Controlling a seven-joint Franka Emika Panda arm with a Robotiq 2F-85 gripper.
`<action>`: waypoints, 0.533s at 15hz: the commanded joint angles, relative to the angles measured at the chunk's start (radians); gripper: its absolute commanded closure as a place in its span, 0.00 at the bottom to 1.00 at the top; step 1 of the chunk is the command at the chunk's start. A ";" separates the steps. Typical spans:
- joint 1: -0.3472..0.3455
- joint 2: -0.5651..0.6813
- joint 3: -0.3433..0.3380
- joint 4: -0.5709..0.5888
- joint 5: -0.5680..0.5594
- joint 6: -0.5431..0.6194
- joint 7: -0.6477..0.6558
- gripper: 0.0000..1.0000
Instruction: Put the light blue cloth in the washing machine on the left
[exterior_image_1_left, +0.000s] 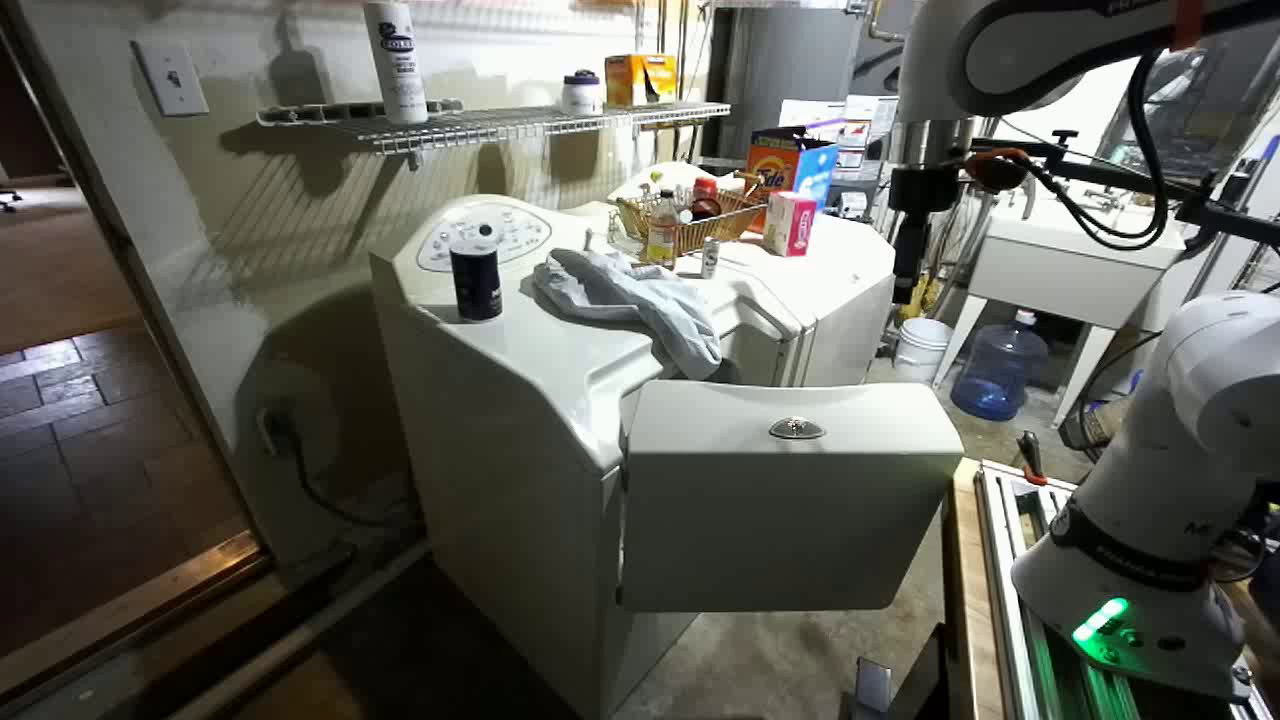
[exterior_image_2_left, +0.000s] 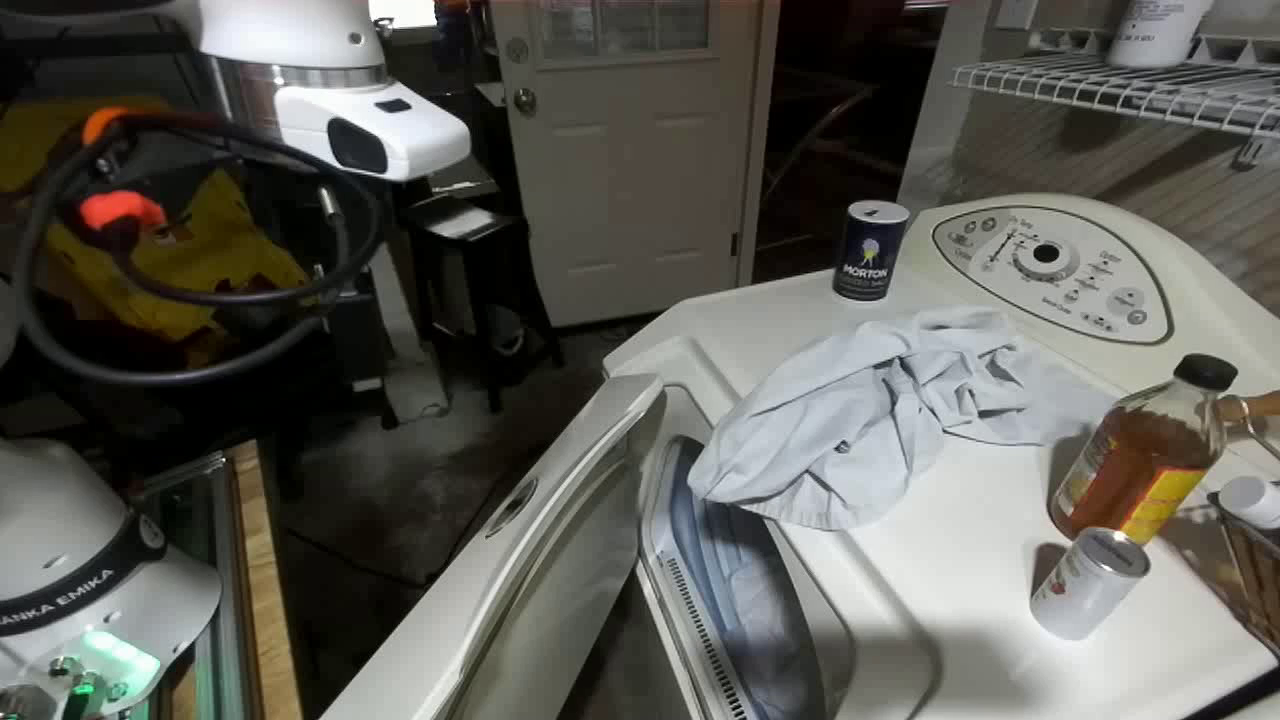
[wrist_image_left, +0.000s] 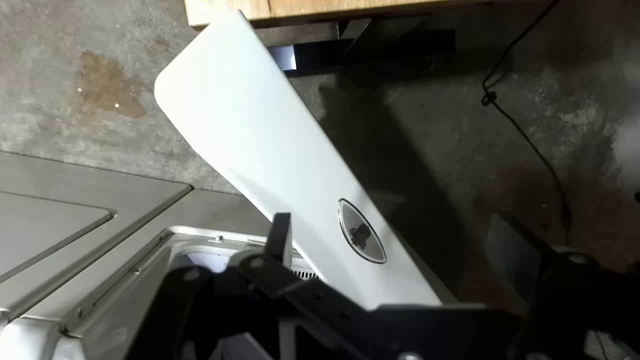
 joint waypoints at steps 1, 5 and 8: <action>-0.003 0.001 0.002 0.001 0.001 -0.001 -0.001 0.00; -0.003 0.001 0.002 0.001 0.001 -0.001 -0.001 0.00; 0.018 0.093 0.004 0.033 0.004 0.150 0.006 0.00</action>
